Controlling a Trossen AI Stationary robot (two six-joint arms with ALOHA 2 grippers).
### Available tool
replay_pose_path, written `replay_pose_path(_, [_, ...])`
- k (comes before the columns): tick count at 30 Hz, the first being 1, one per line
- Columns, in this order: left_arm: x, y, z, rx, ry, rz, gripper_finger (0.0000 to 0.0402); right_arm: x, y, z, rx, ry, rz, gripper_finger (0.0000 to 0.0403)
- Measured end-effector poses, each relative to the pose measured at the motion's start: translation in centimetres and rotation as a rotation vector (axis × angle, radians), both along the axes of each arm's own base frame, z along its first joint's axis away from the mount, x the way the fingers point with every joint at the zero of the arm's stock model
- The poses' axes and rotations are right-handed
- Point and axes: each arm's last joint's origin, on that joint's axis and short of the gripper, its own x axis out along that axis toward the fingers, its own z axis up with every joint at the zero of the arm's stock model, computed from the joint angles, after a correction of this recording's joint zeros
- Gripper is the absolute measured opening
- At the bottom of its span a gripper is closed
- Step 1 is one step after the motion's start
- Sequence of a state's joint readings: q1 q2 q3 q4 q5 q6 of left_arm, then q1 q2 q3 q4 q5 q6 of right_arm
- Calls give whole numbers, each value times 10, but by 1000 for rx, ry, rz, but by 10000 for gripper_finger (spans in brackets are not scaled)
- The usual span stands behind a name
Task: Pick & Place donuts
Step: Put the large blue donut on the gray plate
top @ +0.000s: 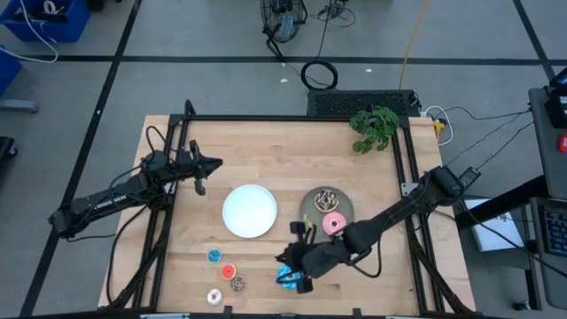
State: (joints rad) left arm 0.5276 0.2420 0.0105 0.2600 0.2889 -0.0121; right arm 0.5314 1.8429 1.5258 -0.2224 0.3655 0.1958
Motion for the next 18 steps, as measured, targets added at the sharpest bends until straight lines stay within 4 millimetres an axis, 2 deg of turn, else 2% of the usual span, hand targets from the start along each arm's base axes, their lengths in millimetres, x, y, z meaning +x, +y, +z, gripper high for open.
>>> replay_pose_path(4, [0, -1, 0, -35, -3, -31, 37, 11, 13, 19, -40, 52, 23, 0])
replay_pose_path(7, [0, -1, 0, -34, -4, -48, 37, 22, 19, 24, -84, 108, 30, 0])
replay_pose_path(14, [0, -2, -1, -48, -4, -75, 37, 60, 10, -6, -27, 332, 17, 0])
replay_pose_path(18, [0, -2, -1, -44, 0, -78, 37, 61, 17, -16, -70, 359, 68, 0])
